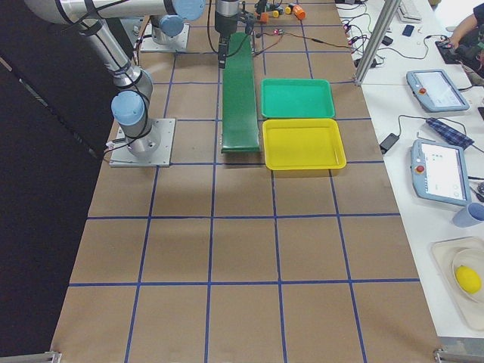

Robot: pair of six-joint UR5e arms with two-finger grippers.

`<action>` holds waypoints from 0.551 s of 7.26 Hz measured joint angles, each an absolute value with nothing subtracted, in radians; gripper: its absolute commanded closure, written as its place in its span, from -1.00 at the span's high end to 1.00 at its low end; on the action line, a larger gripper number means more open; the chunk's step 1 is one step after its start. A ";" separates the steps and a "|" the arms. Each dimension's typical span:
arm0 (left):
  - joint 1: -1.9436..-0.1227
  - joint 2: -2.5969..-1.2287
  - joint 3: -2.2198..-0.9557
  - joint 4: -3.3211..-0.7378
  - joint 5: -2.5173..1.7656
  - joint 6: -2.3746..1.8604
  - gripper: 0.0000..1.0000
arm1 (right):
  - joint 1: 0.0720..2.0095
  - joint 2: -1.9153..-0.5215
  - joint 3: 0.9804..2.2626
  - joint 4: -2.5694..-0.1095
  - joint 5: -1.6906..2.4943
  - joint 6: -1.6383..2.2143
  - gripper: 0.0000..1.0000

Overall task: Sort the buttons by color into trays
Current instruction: 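Grasp the orange cylinder with the left gripper and lift it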

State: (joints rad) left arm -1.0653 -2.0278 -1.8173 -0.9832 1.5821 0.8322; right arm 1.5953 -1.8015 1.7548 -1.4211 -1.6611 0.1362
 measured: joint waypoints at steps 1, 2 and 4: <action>-1.068 -2.041 -1.824 -0.968 1.583 0.847 -0.99 | 1.595 -1.803 1.755 -1.422 -1.661 0.140 1.00; -1.075 -2.036 -1.826 -0.965 1.585 0.866 -1.00 | 1.595 -1.807 1.754 -1.423 -1.661 0.140 1.00; -1.127 -1.966 -1.836 -0.994 1.586 0.882 -1.00 | 1.595 -1.814 1.755 -1.423 -1.662 0.136 1.00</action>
